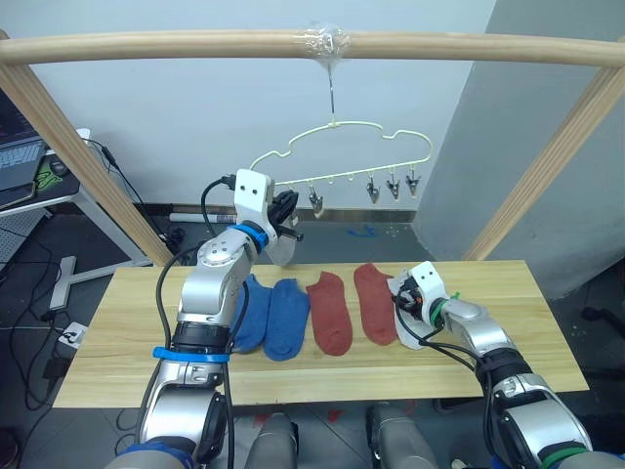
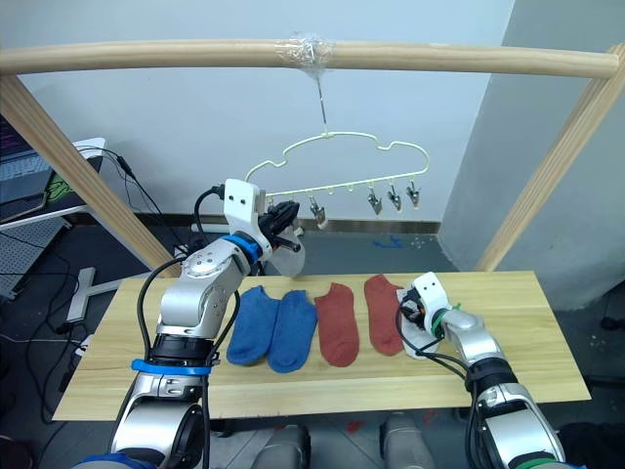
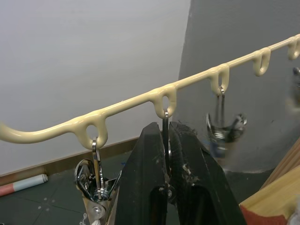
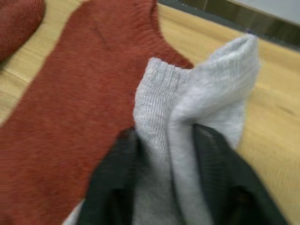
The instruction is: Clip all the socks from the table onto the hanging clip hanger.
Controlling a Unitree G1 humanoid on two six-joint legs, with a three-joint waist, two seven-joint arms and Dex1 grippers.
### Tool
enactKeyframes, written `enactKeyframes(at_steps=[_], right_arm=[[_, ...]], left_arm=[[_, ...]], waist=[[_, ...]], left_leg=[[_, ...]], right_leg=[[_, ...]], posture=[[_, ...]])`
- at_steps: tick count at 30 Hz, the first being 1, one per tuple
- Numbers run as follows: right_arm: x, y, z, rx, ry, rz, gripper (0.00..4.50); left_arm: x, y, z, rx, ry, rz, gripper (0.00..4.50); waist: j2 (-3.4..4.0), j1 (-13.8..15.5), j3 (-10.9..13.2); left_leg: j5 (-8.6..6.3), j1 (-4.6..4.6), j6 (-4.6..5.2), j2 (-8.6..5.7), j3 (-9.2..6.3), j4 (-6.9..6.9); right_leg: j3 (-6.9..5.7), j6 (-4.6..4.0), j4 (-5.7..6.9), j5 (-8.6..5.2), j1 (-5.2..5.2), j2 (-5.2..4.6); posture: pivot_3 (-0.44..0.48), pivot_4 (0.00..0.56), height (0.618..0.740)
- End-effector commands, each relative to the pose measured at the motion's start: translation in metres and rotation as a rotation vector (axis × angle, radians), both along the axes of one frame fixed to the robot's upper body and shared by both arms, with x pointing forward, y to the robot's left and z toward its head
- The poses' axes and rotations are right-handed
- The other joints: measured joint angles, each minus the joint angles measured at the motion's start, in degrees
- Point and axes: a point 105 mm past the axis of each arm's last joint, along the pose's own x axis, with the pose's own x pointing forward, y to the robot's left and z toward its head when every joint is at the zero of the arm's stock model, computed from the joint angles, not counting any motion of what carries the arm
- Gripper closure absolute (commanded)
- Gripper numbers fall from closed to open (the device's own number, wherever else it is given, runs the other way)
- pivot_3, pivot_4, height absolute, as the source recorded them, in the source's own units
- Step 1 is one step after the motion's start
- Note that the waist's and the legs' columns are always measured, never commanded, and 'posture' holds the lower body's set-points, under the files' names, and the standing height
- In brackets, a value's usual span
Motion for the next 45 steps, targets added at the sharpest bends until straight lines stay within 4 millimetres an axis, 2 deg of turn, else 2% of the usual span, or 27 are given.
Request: enactKeyframes(at_steps=[1,2,3,6,9,17,19,21,23,30,35,45], right_arm=[[-0.006,0.0,0.006,0.107,0.017,-0.013,4.13],[-0.006,0.0,0.008,0.125,0.017,-0.013,4.46],[-0.008,0.001,0.009,0.145,0.02,-0.012,4.49],[-0.011,0.004,0.013,0.185,0.021,-0.005,4.49],[-0.02,0.014,0.031,0.252,-0.011,0.068,4.49],[-0.046,0.033,0.07,0.186,-0.136,0.294,4.49],[-0.051,0.049,0.092,0.064,-0.261,0.438,4.49],[-0.056,0.074,0.111,-0.066,-0.397,0.602,4.49],[-0.052,0.098,0.122,-0.129,-0.494,0.659,4.49],[-0.04,0.14,0.131,-0.214,-0.634,0.741,4.49],[-0.029,0.148,0.142,-0.24,-0.692,0.754,4.49],[-0.024,0.152,0.164,-0.301,-0.796,0.766,4.49]], left_arm=[[0.0,0.001,-0.002,-0.003,0.006,0.004,4.5],[0.001,0.0,-0.002,-0.005,0.006,0.002,4.5],[0.001,-0.001,-0.002,-0.004,0.007,-0.001,4.5],[0.002,-0.002,-0.002,-0.003,0.006,-0.007,4.5],[0.002,-0.003,-0.002,-0.002,0.009,-0.018,4.5],[-0.001,0.0,-0.003,-0.099,0.071,-0.043,4.5],[-0.003,0.001,0.0,-0.302,0.179,-0.065,4.5],[-0.008,0.002,0.001,-0.464,0.274,-0.108,4.5],[-0.011,0.007,0.004,-0.532,0.313,-0.125,4.5],[-0.023,0.003,0.019,-0.66,0.383,-0.23,4.5],[-0.029,0.002,0.019,-0.632,0.392,-0.245,4.5],[-0.035,-0.001,0.014,-0.603,0.392,-0.255,4.5]], waist=[[0.0,-0.06,0.0],[0.0,-0.07,0.0],[0.0,-0.1,0.0],[0.0,-0.11,0.0],[0.0,-0.08,0.0],[0.0,-0.16,0.0],[0.01,-0.19,0.01],[0.0,-0.34,0.01],[0.0,-0.92,0.0],[-0.06,-0.13,-0.02],[-0.06,0.17,-0.02],[-0.06,0.22,-0.02]], left_leg=[[0.0,0.0,0.0,0.0,0.0,0.0],[0.0,-0.01,0.0,0.0,0.01,-0.01],[0.0,-0.01,0.0,0.0,0.01,-0.01],[0.0,-0.02,0.0,0.0,0.01,-0.01],[0.0,-0.02,0.0,0.0,0.01,-0.01],[-0.01,-0.06,-0.01,0.01,0.02,-0.01],[-0.01,-0.06,-0.01,0.01,0.02,0.0],[-0.01,-0.1,-0.01,0.01,0.02,0.03],[-0.01,-0.07,-0.01,0.02,0.03,0.03],[0.0,-0.22,-0.02,0.0,-0.02,0.03],[-0.01,-0.33,-0.04,-0.01,-0.07,0.0],[-0.01,-0.33,-0.04,-0.01,-0.06,0.01]], right_leg=[[0.0,0.0,-0.01,0.0,0.0,0.0],[0.01,0.0,-0.02,0.0,0.0,0.0],[0.01,0.0,-0.02,0.0,0.0,0.0],[0.0,0.0,-0.03,0.0,-0.01,0.0],[0.01,0.0,-0.02,0.0,-0.02,0.0],[0.0,0.01,-0.04,-0.01,-0.04,-0.01],[0.0,0.0,-0.04,-0.02,-0.06,0.0],[0.0,0.01,-0.05,-0.03,-0.07,-0.02],[-0.01,0.03,-0.05,-0.03,-0.09,-0.01],[-0.06,0.06,-0.13,0.0,-0.13,-0.03],[-0.09,0.04,-0.11,0.0,-0.26,-0.03],[-0.08,0.03,-0.1,0.01,-0.26,-0.03]], posture=[[0.036,0.179,0.74],[0.027,0.177,0.74],[0.027,0.177,0.74],[0.027,0.177,0.74],[0.017,0.174,0.74],[0.017,0.174,0.74],[0.024,0.177,0.74],[0.017,0.173,0.74],[0.016,0.171,0.74],[0.024,0.163,0.74],[0.031,0.161,0.74],[0.033,0.157,0.74]])
